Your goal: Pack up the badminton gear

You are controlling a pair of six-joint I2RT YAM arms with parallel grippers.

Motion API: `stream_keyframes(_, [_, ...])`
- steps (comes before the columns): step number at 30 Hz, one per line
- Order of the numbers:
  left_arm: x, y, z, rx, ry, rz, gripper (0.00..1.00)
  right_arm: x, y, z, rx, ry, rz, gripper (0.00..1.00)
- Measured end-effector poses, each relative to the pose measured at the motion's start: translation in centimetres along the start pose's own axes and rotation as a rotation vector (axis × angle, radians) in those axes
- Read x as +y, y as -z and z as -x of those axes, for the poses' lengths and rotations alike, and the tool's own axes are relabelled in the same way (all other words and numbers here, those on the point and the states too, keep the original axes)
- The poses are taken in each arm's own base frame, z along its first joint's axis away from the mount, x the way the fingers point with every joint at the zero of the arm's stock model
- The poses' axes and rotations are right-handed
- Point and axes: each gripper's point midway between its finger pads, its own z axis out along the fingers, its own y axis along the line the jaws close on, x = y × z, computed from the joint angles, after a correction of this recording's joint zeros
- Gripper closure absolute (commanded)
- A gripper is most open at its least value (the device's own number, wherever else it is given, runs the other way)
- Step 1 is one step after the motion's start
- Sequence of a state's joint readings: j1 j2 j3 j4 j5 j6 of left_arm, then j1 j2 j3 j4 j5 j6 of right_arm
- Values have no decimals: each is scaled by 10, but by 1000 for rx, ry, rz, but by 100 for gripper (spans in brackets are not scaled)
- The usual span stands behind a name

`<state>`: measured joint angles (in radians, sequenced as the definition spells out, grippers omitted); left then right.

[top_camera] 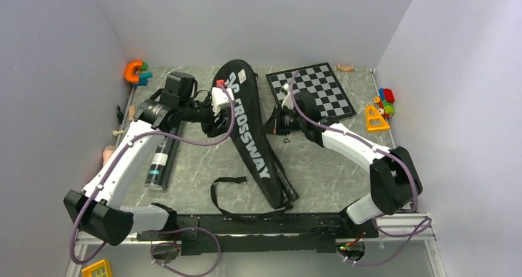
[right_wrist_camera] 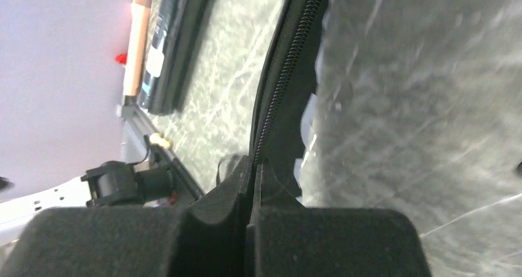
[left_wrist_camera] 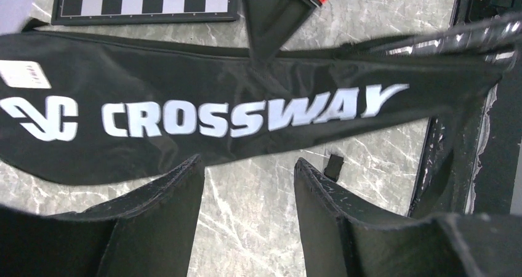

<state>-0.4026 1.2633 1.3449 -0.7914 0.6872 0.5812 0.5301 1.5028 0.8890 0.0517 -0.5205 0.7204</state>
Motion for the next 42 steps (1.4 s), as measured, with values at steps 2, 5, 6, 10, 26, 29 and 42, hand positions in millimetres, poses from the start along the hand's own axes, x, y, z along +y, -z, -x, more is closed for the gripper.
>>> stream_keyframes(2, [0,3,2,-5,-10,8,41,23,7,26,-30,122,-57,100])
stream_keyframes(5, [-1,8,5,-7,-38,14,40,62,16,47,-67,327,-139,100])
stream_keyframes(6, [-2,10,5,-1,-49,14,39,76,18,47,-74,396,-166,100])
stream_keyframes(10, [3,22,17,5,-145,37,38,100,29,22,-59,603,-264,100])
stream_keyframes(26, [-20,9,-25,89,-579,3,36,73,56,-44,0,953,-616,100])
stream_keyframes(29, [-12,4,-14,64,-627,33,35,75,64,-36,-47,977,-643,100])
stream_keyframes(42, [-21,2,37,-94,-685,-102,34,101,104,17,-412,1099,-798,100])
